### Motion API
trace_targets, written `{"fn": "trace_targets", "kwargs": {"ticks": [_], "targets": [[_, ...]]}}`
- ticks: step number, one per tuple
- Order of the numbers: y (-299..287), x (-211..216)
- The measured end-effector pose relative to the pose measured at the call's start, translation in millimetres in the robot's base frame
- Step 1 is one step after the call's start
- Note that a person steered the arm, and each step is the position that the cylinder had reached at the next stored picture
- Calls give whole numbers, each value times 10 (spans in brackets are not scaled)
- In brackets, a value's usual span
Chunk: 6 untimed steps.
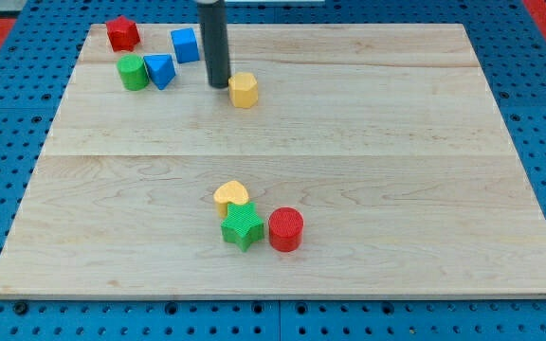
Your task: Move the green circle and the blue triangle below the blue cube
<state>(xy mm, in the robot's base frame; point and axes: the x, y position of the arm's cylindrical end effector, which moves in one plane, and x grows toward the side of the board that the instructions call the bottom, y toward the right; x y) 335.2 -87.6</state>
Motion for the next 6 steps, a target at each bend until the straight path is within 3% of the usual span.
{"fn": "trace_targets", "kwargs": {"ticks": [1,3,4,6], "targets": [[-608,316],[-1929,7],[-1703,-296],[-692,-217]]}}
